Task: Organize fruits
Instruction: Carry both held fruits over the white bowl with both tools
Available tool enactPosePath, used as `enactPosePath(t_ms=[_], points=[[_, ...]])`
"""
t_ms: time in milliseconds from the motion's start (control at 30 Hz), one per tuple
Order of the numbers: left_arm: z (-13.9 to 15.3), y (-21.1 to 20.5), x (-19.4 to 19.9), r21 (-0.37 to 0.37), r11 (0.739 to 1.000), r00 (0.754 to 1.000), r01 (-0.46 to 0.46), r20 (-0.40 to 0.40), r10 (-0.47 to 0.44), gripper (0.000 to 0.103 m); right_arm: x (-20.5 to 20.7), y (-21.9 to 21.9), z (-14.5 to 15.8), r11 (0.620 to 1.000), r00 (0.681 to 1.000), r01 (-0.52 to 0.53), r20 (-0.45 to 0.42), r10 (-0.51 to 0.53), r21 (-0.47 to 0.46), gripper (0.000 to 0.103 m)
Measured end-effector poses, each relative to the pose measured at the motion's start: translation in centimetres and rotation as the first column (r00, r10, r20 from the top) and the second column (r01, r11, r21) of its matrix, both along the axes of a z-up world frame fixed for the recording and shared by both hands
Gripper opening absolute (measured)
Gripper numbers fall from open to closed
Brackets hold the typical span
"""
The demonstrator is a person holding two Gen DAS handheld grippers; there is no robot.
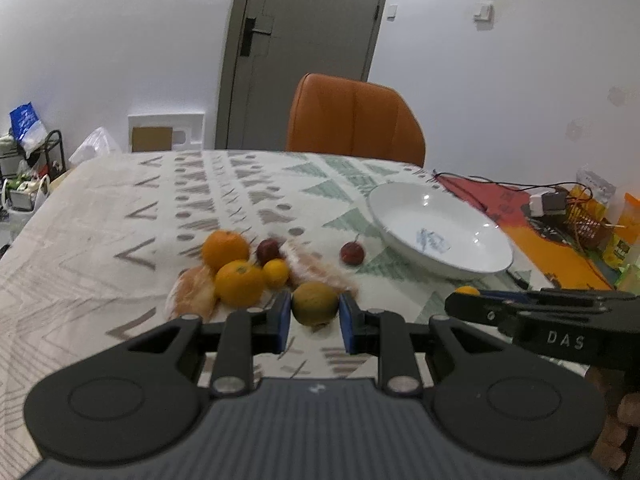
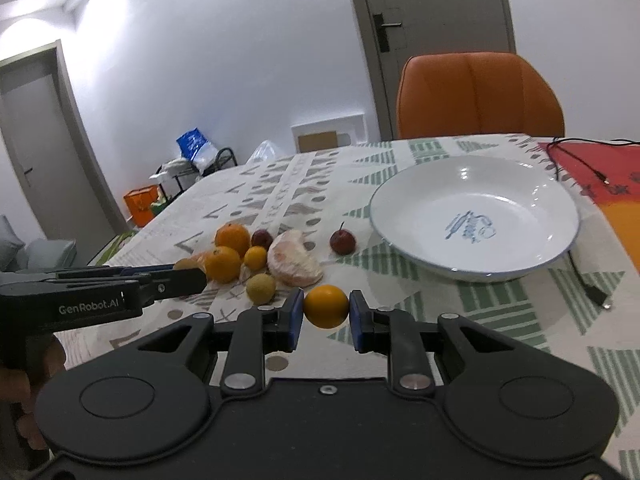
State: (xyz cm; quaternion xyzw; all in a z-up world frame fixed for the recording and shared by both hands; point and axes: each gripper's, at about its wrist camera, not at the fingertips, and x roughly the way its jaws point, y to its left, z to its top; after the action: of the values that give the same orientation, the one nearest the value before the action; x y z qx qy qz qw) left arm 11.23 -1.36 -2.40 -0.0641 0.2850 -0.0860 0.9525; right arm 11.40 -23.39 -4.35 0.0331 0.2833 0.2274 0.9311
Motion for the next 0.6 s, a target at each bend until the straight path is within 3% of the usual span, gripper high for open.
enactPosePath(t_ms=[600], points=[[1.7,-5.4,2.3,0.004,0.997,0.995,0.083,0.049,-0.083,0.024,-0.1,-5.2,1.3,0.993,0.992,0.112,0.063,-0.114,0.029,0.023]])
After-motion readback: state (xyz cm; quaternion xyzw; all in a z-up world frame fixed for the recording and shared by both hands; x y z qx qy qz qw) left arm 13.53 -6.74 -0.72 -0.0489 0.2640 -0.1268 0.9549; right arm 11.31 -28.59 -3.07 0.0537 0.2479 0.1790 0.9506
